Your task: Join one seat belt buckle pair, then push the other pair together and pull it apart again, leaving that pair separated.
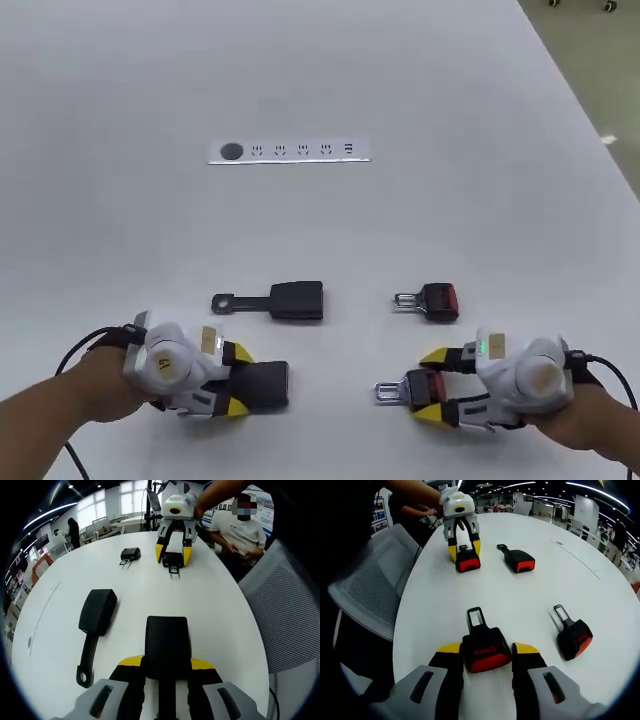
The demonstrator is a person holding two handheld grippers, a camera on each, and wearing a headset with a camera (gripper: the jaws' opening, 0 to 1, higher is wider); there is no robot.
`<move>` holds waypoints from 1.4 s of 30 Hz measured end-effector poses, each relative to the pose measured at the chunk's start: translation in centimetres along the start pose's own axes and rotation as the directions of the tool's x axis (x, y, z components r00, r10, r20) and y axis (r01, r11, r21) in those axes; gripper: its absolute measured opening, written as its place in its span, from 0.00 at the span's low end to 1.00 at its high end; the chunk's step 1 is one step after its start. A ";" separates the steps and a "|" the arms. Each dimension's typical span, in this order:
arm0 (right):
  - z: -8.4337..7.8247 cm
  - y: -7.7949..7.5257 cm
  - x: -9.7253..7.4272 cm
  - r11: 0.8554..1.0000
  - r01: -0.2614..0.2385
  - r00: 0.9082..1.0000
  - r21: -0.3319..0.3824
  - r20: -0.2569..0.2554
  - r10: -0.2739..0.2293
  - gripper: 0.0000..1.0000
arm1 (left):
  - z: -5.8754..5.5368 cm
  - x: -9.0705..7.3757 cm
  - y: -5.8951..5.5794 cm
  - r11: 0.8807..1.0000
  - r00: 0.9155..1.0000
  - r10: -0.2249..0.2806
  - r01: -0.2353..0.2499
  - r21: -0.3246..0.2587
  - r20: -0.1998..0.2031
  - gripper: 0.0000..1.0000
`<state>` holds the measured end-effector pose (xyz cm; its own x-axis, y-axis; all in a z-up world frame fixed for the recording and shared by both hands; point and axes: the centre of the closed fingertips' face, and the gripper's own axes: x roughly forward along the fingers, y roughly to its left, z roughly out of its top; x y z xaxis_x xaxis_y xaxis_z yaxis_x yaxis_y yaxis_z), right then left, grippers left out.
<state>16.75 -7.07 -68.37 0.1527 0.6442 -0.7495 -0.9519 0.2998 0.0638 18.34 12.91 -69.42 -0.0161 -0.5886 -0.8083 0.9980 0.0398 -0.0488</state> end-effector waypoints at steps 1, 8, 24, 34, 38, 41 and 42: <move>0.0 0.0 0.0 1.000 0.001 1.000 0.002 0.000 -0.001 0.35 | 0.0 0.0 0.0 1.000 1.000 0.000 0.000 0.001 -0.001 0.33; 0.9 0.1 0.6 1.000 0.011 1.000 0.009 0.010 -0.011 0.35 | -0.1 0.0 0.0 1.000 1.000 -0.001 0.001 -0.002 -0.003 0.33; 3.7 -0.1 1.9 0.999 0.016 0.999 0.028 0.049 -0.017 0.35 | -0.1 -0.1 0.1 1.000 1.000 -0.005 0.005 -0.007 -0.020 0.32; 5.3 -0.3 3.5 0.999 0.016 0.997 0.036 0.073 -0.019 0.36 | 0.0 -0.2 0.1 1.000 0.999 -0.003 0.003 -0.015 -0.033 0.32; 6.2 -0.3 4.8 1.000 0.010 0.996 0.026 0.091 -0.012 0.36 | -0.1 -0.2 0.1 1.000 0.999 -0.005 0.004 -0.024 -0.037 0.32; 6.5 -0.2 5.6 1.000 0.009 0.996 0.022 0.094 -0.011 0.36 | 0.0 -0.2 0.1 1.000 0.999 -0.008 0.007 -0.018 -0.042 0.32; 6.7 -0.3 5.9 1.000 0.007 0.995 0.021 0.100 -0.009 0.36 | -0.1 -0.2 0.1 1.000 0.999 -0.009 0.008 -0.018 -0.042 0.32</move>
<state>19.68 1.40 -68.43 0.1867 0.7084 -0.6806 -0.9449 0.3191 0.0729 18.47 13.09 -69.34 -0.0273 -0.5542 -0.8319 0.9966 0.0499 -0.0659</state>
